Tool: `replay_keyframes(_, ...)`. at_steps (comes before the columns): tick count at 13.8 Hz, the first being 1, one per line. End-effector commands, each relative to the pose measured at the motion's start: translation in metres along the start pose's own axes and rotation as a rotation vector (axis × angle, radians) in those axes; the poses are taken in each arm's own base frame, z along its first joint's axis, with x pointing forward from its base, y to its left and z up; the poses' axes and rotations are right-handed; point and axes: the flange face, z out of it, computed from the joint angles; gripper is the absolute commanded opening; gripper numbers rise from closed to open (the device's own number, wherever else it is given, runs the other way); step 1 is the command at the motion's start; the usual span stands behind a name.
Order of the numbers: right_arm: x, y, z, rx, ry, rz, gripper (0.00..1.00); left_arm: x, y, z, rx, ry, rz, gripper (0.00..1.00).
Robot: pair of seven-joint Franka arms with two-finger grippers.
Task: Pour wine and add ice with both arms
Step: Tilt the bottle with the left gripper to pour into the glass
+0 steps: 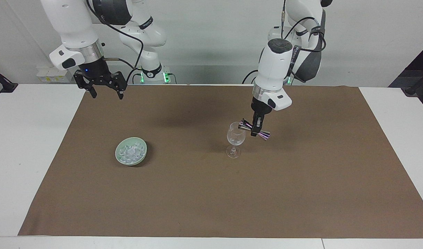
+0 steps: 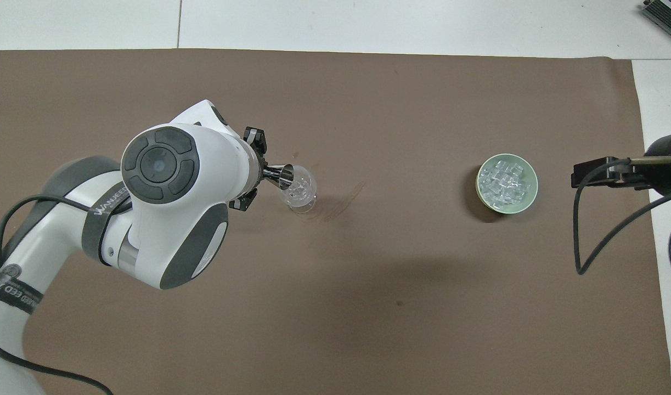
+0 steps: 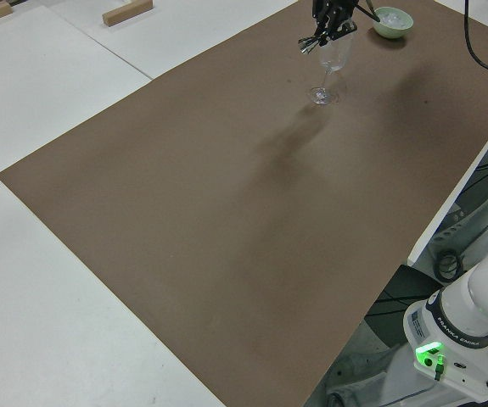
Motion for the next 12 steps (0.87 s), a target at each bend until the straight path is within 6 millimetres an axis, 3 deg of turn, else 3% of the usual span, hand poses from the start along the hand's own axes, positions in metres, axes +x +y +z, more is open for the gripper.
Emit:
replay_keyframes(1, 0.003, 0.003, -0.001, 0.006, 0.002, -0.015, 1.00, -0.004, 0.002, -0.008, -0.015, 0.039, 0.004, 0.00)
replay_keyframes(12, 0.003, 0.003, -0.001, 0.006, 0.002, -0.015, 1.00, -0.016, 0.001, -0.014, -0.013, 0.101, 0.043, 0.00)
